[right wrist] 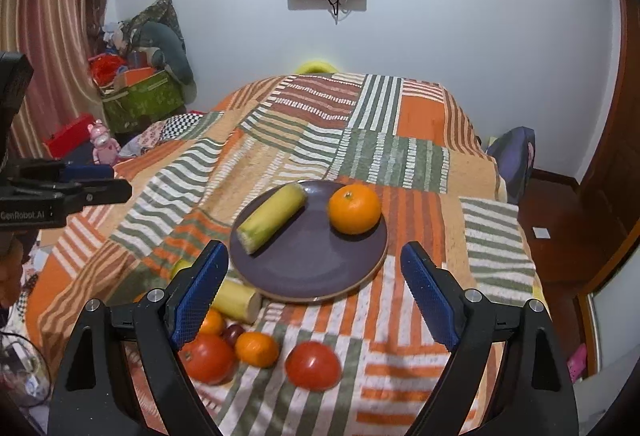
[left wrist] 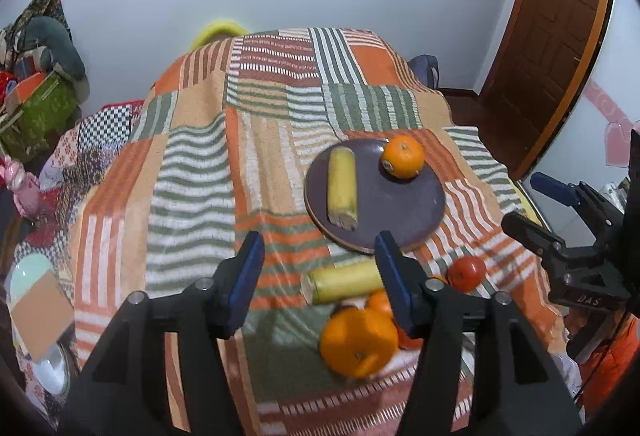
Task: Organize fruits
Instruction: 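Move the left tool to another large orange and grasp it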
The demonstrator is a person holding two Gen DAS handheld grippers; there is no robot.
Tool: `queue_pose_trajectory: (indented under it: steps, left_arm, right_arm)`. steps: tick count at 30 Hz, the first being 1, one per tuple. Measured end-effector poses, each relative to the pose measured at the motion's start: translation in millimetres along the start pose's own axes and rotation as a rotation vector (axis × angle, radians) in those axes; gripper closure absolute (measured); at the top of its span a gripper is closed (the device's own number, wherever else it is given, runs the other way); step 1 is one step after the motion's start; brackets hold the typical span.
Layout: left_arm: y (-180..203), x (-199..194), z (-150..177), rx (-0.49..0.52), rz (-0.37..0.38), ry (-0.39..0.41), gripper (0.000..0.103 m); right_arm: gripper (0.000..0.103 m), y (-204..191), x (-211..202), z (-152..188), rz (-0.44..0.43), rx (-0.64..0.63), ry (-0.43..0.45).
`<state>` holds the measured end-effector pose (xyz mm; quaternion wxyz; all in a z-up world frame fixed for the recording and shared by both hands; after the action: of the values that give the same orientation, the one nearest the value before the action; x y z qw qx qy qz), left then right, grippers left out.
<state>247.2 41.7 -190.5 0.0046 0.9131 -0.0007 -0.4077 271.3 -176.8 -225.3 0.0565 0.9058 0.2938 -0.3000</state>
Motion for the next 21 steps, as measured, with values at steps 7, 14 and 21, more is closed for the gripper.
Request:
queue_pose_trajectory:
  steps: [7, 14, 21]
  left_arm:
    - [13.9, 11.0, 45.0, 0.008, 0.022, -0.092, 0.044]
    - [30.7, 32.1, 74.6, 0.004, 0.061, -0.172, 0.040]
    - [41.9, 53.3, 89.0, 0.028, 0.045, -0.206, 0.031]
  right_arm:
    - [0.016, -6.6, -8.1, 18.6, -0.006, 0.021, -0.011]
    - [0.016, -4.9, -1.2, 35.1, -0.017, 0.054, -0.046]
    - [0.016, -9.7, 3.3, 43.6, -0.015, 0.035, -0.068]
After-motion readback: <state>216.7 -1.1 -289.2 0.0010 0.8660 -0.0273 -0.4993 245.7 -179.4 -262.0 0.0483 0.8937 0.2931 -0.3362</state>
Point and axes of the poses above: each gripper's, at about its wrist camera, not at the fingertips, and x roughly the way its jaws point, y to its right, z to its underside, the point moved 8 cm from there along x, roughly the way its jaws point, and after that the axes turned 7 degrees about -z, right-handed, at the moved point
